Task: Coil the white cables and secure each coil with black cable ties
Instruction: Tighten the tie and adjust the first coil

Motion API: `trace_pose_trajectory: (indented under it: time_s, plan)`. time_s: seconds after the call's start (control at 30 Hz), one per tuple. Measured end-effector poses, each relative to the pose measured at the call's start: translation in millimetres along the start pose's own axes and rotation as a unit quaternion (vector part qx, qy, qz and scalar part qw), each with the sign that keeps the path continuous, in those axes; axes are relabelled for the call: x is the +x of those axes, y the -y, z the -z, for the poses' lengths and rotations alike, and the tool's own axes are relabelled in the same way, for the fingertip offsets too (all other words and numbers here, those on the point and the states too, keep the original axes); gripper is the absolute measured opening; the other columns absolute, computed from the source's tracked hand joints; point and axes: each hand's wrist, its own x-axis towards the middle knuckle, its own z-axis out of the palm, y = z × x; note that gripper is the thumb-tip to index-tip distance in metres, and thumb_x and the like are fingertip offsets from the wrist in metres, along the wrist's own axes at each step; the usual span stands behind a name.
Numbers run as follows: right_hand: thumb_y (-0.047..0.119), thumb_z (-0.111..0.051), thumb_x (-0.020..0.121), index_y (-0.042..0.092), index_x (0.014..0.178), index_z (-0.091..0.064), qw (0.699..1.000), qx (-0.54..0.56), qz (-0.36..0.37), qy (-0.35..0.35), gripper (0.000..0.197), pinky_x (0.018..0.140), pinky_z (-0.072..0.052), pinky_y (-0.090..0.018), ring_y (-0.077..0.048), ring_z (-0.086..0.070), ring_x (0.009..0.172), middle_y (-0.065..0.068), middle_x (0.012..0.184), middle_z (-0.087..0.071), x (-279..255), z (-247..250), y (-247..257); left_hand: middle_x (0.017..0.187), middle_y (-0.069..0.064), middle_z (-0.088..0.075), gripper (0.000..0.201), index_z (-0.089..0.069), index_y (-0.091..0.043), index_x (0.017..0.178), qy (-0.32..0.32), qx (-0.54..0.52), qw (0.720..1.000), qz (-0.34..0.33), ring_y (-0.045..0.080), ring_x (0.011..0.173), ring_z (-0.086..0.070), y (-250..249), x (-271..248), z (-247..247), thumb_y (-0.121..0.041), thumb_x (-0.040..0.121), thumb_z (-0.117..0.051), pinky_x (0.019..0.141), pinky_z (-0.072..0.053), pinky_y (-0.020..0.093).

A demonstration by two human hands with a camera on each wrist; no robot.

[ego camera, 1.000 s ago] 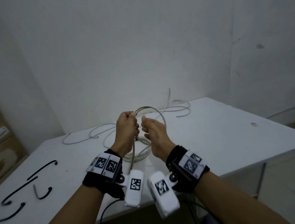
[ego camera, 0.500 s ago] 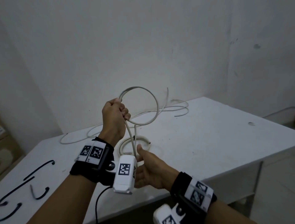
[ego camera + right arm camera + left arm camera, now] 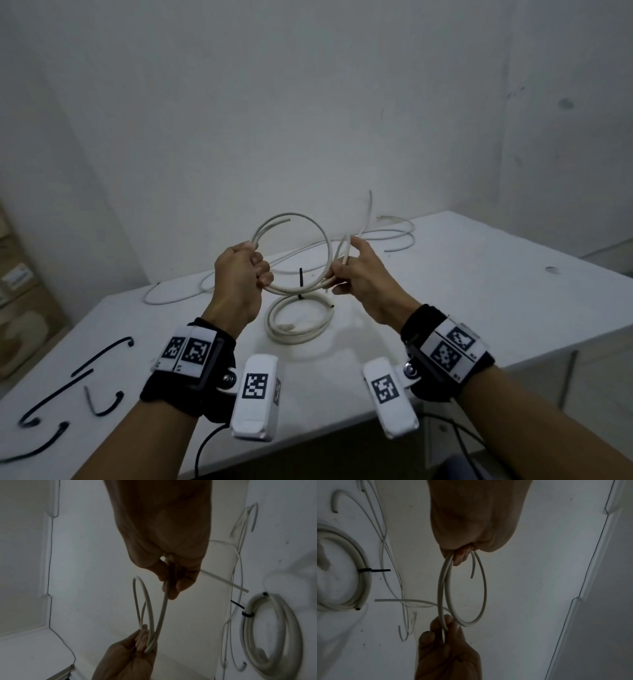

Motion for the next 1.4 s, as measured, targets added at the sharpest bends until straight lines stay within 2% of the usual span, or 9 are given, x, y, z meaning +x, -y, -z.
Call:
trace_pose_trajectory:
  time_s: [0.2, 0.4, 0.53, 0.73, 0.87, 1.03, 1.17, 1.27, 1.4]
  plan:
    - [-0.003, -0.044, 0.094, 0.011, 0.124, -0.059, 0.996, -0.032, 0.078, 0.014, 0.037, 0.053, -0.039, -0.020, -0.011, -0.051, 0.061, 0.000, 0.069, -0.054, -2.4, 15.4, 10.5, 0.059, -0.001, -0.031, 0.025, -0.044, -0.013, 0.080, 0.006, 0.012, 1.000, 0.009, 0.006, 0.037, -0.027, 8.5, -4.5, -6.3, 0.001, 0.097, -0.033, 0.034, -0.024, 0.016]
    - [0.015, -0.042, 0.100, 0.014, 0.111, -0.065, 0.997, -0.024, 0.072, 0.019, 0.026, 0.052, -0.036, -0.018, -0.011, -0.046, 0.060, -0.001, 0.072, -0.049, -3.2, 15.3, 18.2, 0.061, 0.000, -0.034, 0.020, -0.045, -0.012, 0.084, 0.020, 0.053, 0.998, 0.003, 0.005, 0.037, -0.030, 22.8, -11.7, -14.1, -0.003, 0.099, -0.035, 0.035, -0.026, 0.017]
    - [0.037, -0.049, 0.096, 0.019, 0.085, -0.065, 0.995, -0.052, 0.085, 0.006, 0.027, 0.057, -0.033, -0.019, -0.010, -0.035, 0.059, 0.005, 0.064, -0.039, -3.6, 9.3, 23.4, 0.062, 0.000, -0.036, 0.018, -0.045, -0.012, 0.086, 0.026, 0.087, 0.996, -0.017, 0.006, 0.039, -0.032, 29.4, -17.0, -20.0, -0.006, 0.100, -0.037, 0.038, -0.027, 0.019]
    - [0.012, -0.049, 0.097, 0.018, 0.086, -0.067, 0.988, -0.090, 0.126, -0.014, 0.022, 0.051, -0.037, -0.013, -0.009, -0.039, 0.057, 0.005, 0.062, -0.043, -1.0, 13.4, 16.1, 0.059, -0.004, -0.039, 0.014, -0.049, -0.020, 0.097, 0.046, 0.142, 0.986, -0.071, 0.007, 0.044, -0.033, 34.3, -24.1, -23.0, -0.013, 0.101, -0.038, 0.043, -0.029, 0.022]
    - [0.010, -0.047, 0.097, 0.015, 0.088, -0.067, 0.992, -0.061, 0.108, 0.006, 0.022, 0.050, -0.037, -0.013, -0.011, -0.041, 0.054, 0.002, 0.063, -0.043, -1.4, 18.8, 12.1, 0.056, -0.004, -0.036, 0.030, -0.058, -0.018, 0.083, 0.070, 0.237, 0.964, -0.099, 0.013, 0.051, -0.034, 40.2, -20.6, -19.9, -0.018, 0.101, -0.035, 0.050, -0.034, 0.028]
    - [0.013, -0.042, 0.099, 0.015, 0.100, -0.054, 0.990, -0.103, 0.101, -0.014, 0.012, 0.051, -0.038, -0.013, -0.011, -0.041, 0.059, 0.003, 0.069, -0.044, 1.0, 18.6, 10.9, 0.061, -0.006, -0.045, 0.032, -0.059, -0.023, 0.083, 0.074, 0.324, 0.932, -0.146, 0.018, 0.059, -0.045, 43.6, -19.2, -20.8, -0.024, 0.101, -0.033, 0.062, -0.041, 0.036]
    - [0.027, -0.046, 0.098, 0.021, 0.121, -0.045, 0.953, -0.262, 0.155, -0.012, 0.023, 0.063, -0.038, -0.019, -0.008, -0.042, 0.064, 0.005, 0.079, -0.045, 0.3, 15.1, 10.4, 0.064, -0.007, -0.049, 0.030, -0.057, -0.020, 0.086, 0.074, 0.359, 0.913, -0.180, 0.015, 0.060, -0.047, 41.8, -22.7, -25.3, -0.024, 0.102, -0.033, 0.060, -0.039, 0.032]
    - [0.029, -0.048, 0.097, 0.019, 0.130, -0.045, 0.890, -0.402, 0.216, 0.008, 0.035, 0.077, -0.038, -0.021, -0.009, -0.050, 0.081, 0.001, 0.102, -0.046, 4.2, 14.4, 8.7, 0.067, -0.008, -0.049, 0.028, -0.056, -0.017, 0.090, 0.080, 0.381, 0.901, -0.190, 0.010, 0.059, -0.045, 40.4, -26.7, -28.6, -0.022, 0.103, -0.032, 0.056, -0.035, 0.028]
    - [0.024, -0.047, 0.098, 0.010, 0.124, -0.046, 0.839, -0.492, 0.230, 0.027, 0.029, 0.070, -0.037, -0.028, -0.021, -0.051, 0.083, -0.002, 0.094, -0.051, 9.7, 15.8, 9.1, 0.065, -0.008, -0.047, 0.029, -0.056, -0.020, 0.085, 0.092, 0.383, 0.902, -0.176, 0.010, 0.057, -0.042, 42.5, -23.9, -27.1, -0.022, 0.102, -0.033, 0.055, -0.033, 0.028]
